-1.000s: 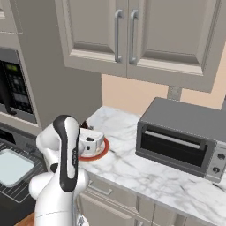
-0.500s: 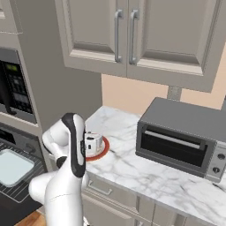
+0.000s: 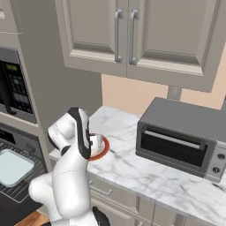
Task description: Take the baked cake out of the oven and place it on the plate for cooling. Then close the oven door.
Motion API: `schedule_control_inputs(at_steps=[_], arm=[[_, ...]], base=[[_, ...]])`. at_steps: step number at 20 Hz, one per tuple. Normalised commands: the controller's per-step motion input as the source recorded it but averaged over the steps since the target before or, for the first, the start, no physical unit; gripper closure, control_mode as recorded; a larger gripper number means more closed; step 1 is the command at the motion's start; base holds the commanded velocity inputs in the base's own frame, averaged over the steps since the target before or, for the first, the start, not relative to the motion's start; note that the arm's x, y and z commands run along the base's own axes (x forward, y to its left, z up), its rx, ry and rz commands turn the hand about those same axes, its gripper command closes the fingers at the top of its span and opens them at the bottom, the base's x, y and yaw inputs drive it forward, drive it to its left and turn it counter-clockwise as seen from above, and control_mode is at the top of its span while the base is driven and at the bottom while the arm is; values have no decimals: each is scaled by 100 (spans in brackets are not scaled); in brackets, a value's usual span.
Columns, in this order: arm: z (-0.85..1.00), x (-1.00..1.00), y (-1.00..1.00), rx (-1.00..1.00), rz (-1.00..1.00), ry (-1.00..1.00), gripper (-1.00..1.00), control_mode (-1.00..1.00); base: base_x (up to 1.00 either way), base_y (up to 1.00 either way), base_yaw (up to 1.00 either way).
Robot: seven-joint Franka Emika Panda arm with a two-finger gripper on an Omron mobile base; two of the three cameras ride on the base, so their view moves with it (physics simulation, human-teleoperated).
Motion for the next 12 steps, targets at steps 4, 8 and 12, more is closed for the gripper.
schedule_control_inputs(at_steps=[4,8,12], arm=[[-8,31,0,-4,7,18,100,-100],[-15,16,0,-5,9,21,100,-100],[-26,23,3,-5,7,19,100,-100]], base=[[0,0,0],[0,0,0],[0,0,0]])
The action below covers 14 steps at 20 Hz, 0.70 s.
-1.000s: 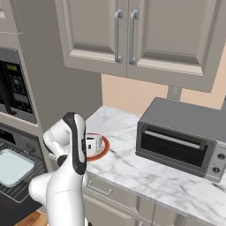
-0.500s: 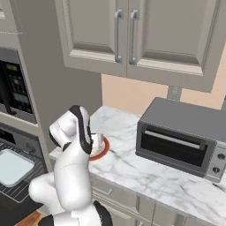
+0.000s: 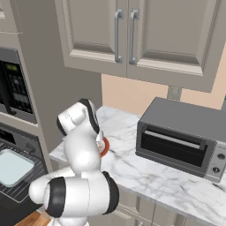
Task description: Take the baked cake out of the oven and place it on the plate for cooling. Then close the oven door.
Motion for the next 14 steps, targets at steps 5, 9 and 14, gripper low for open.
schedule_control_inputs(at_steps=[5,9,14], arm=[[-33,25,0,0,8,14,100,-100],[-32,34,0,-3,7,12,100,-100],[-40,38,0,-4,8,9,100,-100]], base=[[0,0,0],[0,0,0],[0,0,0]])
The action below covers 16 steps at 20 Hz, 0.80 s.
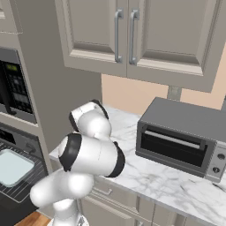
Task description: Take the baked cake out of the oven and place it on the plate for cooling. Then close the oven door.
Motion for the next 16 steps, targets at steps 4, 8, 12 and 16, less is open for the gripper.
schedule_control_inputs(at_steps=[4,8,12,16], arm=[[-42,33,1,-4,7,9,100,-100],[-36,38,5,-4,5,11,100,-100],[-30,34,4,-3,5,11,100,-100],[-15,22,0,0,5,9,100,-100]], base=[[0,0,0],[0,0,0],[0,0,0],[0,0,0]])
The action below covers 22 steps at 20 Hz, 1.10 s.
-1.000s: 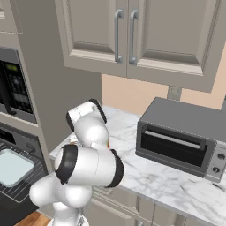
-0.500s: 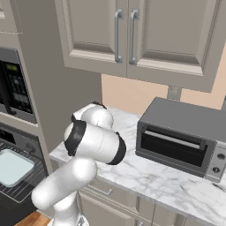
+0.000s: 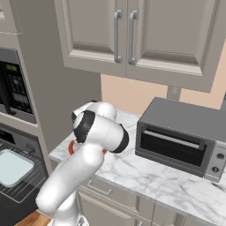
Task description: Take the baked cake out of the oven and place it on the plate for cooling. Then close the oven door.
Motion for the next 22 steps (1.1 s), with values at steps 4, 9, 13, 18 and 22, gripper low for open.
schedule_control_inputs(at_steps=[4,9,13,18,22], arm=[[0,0,0,0,1,3,-100,-100],[0,0,0,0,0,1,-100,-100],[20,-1,0,0,0,0,-100,-100],[53,-5,-1,0,-1,5,-100,-100],[53,-28,-16,0,-2,5,-100,-100]], base=[[0,0,0],[0,0,0],[0,0,0],[0,0,0],[0,0,0]])
